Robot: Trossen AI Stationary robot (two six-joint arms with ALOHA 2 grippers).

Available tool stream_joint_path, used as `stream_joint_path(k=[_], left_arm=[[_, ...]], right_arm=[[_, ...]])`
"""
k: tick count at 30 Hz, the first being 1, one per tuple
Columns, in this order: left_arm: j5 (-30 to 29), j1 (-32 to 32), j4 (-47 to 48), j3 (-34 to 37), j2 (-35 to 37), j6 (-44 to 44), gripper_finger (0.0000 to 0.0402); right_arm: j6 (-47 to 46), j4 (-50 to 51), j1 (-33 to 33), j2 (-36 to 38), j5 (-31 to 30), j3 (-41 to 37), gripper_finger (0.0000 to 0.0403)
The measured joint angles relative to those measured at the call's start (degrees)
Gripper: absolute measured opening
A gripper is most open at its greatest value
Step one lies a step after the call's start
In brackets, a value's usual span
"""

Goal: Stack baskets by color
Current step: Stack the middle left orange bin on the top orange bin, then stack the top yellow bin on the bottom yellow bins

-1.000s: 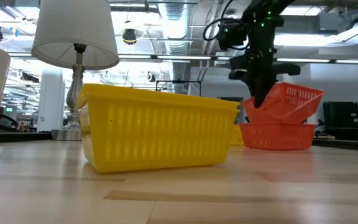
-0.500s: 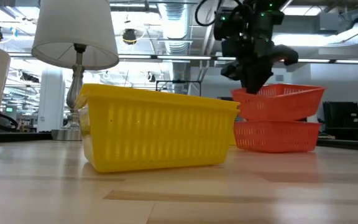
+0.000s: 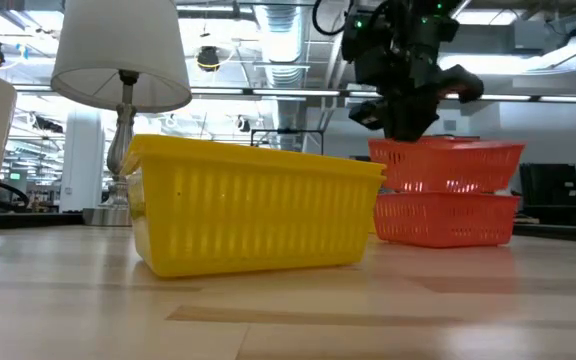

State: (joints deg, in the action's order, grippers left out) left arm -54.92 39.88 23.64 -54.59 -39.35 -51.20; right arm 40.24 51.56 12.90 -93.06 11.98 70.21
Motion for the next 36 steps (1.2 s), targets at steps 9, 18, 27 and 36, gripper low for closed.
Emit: stream_joint_path(k=[9,18,27,36], left_arm=[[0.0,0.0,0.0,0.0,0.0,0.0,0.0252],[0.0,0.0,-0.1,0.0,0.0,0.0,0.0252],[0.0,0.0,-0.2,0.0,0.0,-0.1,0.0252],[-0.1,0.0,-0.2,0.0,0.0,-0.3,0.0252]], right_arm=[[1.9,-1.7,-0.2,-0.1,0.2,-2.8,0.0053],[5.2,-2.3,-0.1,-0.1,0.6,-4.0,0.0118],[-0.7,-2.2,1.5,0.1,-0.1,-1.9,0.0197],[-4.7,-1.3,14.5,0.1,-6.4,2.5,0.0198]])
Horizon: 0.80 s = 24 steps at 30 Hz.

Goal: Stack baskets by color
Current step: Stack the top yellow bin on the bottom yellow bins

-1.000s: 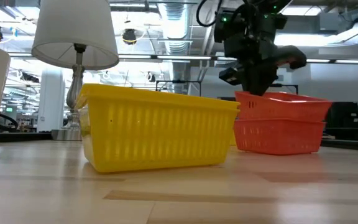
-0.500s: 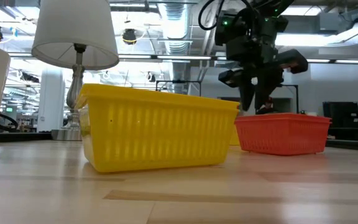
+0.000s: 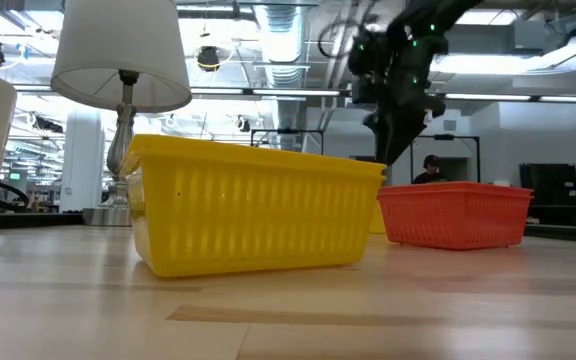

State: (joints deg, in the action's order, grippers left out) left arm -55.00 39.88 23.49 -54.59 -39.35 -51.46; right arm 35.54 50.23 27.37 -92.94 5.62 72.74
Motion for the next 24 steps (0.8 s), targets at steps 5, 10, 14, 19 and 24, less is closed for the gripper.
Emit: stream_joint_path(k=[5,10,14,19,24], left_arm=[[-0.1,0.0,0.2,0.0,0.0,0.2,0.0252],[-0.1,0.0,0.3,0.0,0.0,0.7,0.0252],[-1.0,0.0,0.5,0.0,0.0,0.7,0.0252],[-1.3,0.0,0.6,0.0,0.0,0.7,0.0252],[-1.3,0.0,0.6,0.0,0.0,0.7,0.0252]], right_arm=[[0.1,-2.3,8.8,-0.1,-0.2,-0.3,0.0194],[1.8,-5.4,11.0,-0.1,2.1,-2.1,0.02],[2.0,-8.9,10.0,-0.1,2.0,-4.4,0.0203],[1.5,-14.2,8.4,-0.2,1.8,-7.2,0.0199],[-2.0,-17.0,7.4,-1.3,0.4,-7.8,0.0197]])
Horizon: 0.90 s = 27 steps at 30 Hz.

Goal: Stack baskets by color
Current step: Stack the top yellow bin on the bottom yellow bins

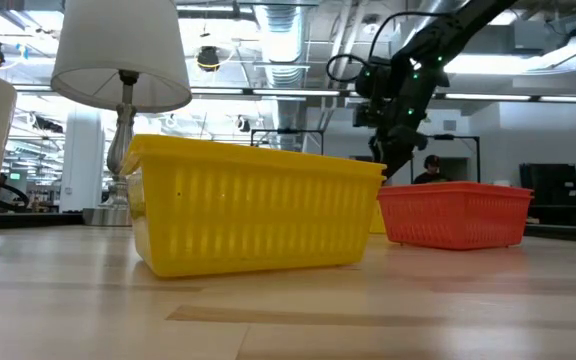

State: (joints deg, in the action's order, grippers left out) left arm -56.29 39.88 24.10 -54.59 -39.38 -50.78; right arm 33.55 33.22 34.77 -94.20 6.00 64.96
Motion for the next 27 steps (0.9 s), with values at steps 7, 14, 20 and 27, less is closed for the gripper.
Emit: stream_joint_path(k=[7,14,20,27], left_arm=[[0.0,0.0,0.2,0.0,0.0,0.0,0.0252],[0.0,0.0,0.6,0.0,0.0,-0.3,0.0252],[0.0,0.0,1.0,0.0,0.0,-0.3,0.0252],[0.0,0.0,2.3,0.0,0.0,-0.2,0.0252]], right_arm=[[-2.1,1.3,-0.3,-5.0,-1.4,0.1,0.0197],[-3.4,2.4,-0.3,-10.1,-5.7,1.1,0.0187],[-6.6,3.0,-0.1,-11.0,-6.5,2.5,0.0106],[-13.6,5.5,0.2,-9.7,-6.6,6.4,0.0013]])
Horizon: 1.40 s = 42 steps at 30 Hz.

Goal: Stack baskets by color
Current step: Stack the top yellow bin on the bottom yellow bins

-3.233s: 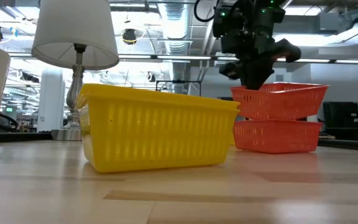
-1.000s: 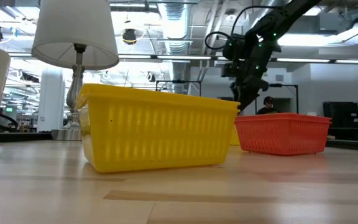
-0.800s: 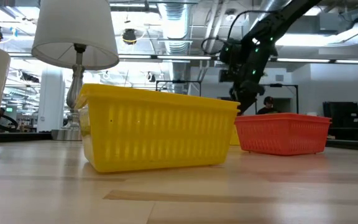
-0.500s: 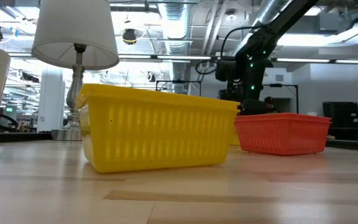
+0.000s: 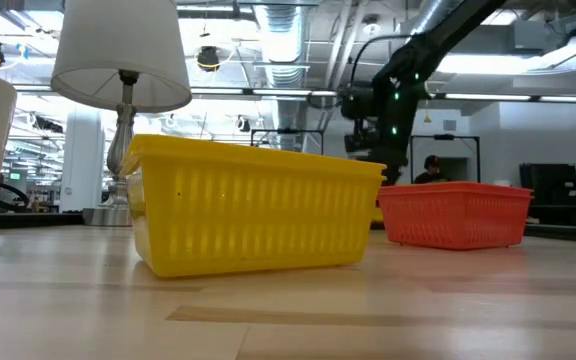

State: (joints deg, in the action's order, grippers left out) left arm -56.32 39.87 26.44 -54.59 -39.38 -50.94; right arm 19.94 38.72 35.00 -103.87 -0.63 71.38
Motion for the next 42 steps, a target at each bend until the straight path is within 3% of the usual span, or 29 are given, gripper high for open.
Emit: stream_joint_path(k=[11,20,24,31,42], left_arm=[[0.0,0.0,0.2,0.0,0.2,-0.7,0.0252],[0.2,0.0,0.0,0.0,2.8,0.8,0.0252],[0.6,0.0,0.0,0.0,4.8,2.9,0.0252],[1.6,0.0,0.1,0.0,7.7,5.3,0.0252],[1.9,0.0,4.0,0.0,8.0,2.2,0.0252]], right_arm=[[-6.8,5.8,-1.3,14.4,-2.7,9.7,0.0004],[-18.1,1.8,-16.6,24.0,-2.4,11.1,0.0003],[-22.3,-2.1,-26.2,23.9,-4.2,11.0,0.0003],[-20.2,-8.9,-40.8,19.4,-8.5,10.9,0.0003],[-16.9,-11.9,-53.2,9.8,-14.3,12.2,0.0003]])
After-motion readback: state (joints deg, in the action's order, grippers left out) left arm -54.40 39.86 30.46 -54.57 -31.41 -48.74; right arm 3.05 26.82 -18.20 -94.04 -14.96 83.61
